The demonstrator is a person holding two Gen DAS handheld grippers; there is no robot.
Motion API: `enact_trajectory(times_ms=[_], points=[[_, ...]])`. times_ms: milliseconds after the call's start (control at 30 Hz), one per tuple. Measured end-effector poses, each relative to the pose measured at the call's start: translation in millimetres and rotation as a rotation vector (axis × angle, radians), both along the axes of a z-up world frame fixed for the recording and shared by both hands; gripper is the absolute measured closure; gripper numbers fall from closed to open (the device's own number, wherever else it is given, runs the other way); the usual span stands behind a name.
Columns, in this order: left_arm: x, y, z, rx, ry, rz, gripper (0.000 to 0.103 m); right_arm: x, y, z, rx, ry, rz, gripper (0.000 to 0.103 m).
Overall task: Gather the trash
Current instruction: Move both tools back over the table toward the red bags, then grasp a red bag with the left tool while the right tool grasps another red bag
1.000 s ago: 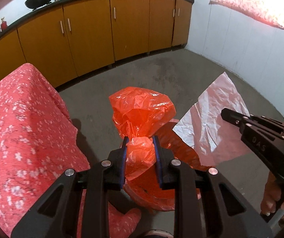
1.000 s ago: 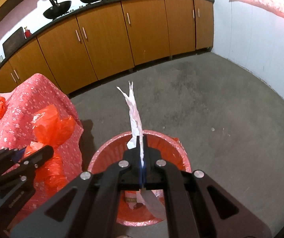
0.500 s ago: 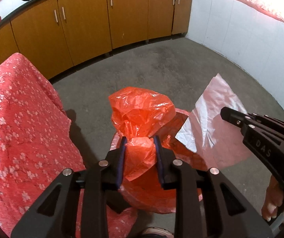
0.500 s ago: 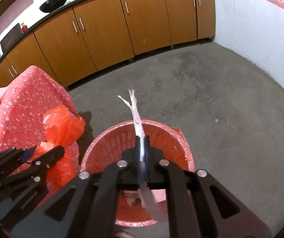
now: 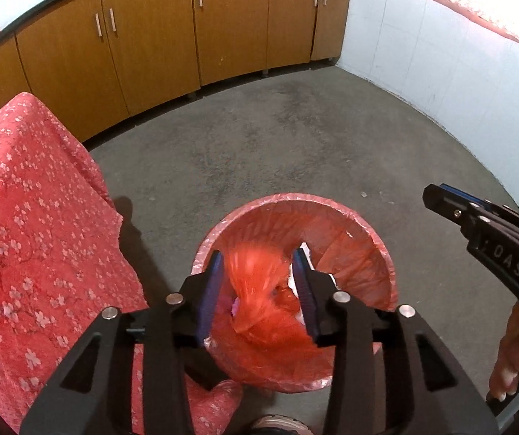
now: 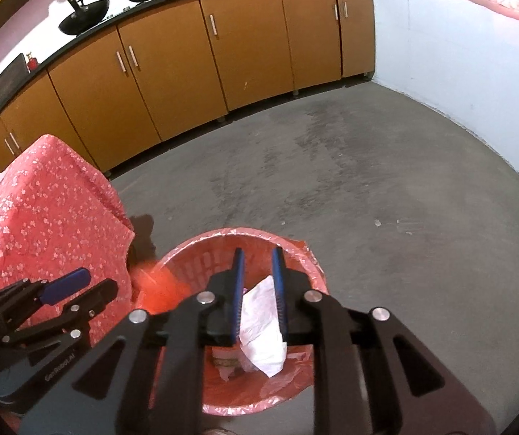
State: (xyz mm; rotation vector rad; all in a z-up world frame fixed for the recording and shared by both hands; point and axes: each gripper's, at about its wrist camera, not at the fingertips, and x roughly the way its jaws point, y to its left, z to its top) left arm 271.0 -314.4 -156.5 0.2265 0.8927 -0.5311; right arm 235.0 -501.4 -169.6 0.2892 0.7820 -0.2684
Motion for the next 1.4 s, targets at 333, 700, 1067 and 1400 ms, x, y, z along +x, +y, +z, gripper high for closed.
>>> enact_trajectory(times_ms=[333, 700, 1067, 1400], points=[[-2.2, 33.1, 34.4, -0.080, -0.024, 0.065, 0.059, -0.6, 15.9, 19.4, -0.022, -0.020, 0.036, 0.086], [-25.9, 164.9, 107.3, -0.132, -0.174, 0.225, 0.056, 25.8, 111.6, 83.4, -0.021, -0.122, 0.236, 0.084], [-45.2, 349.2, 123.7, 0.001, -0.355, 0.572, 0.044, 50.1, 272.1, 127.7, 0.013, -0.200, 0.486, 0.080], [-26.7, 402.7, 94.6, 0.001, -0.274, 0.656, 0.046, 62.9, 352.5, 128.5, -0.013, -0.186, 0.576, 0.080]])
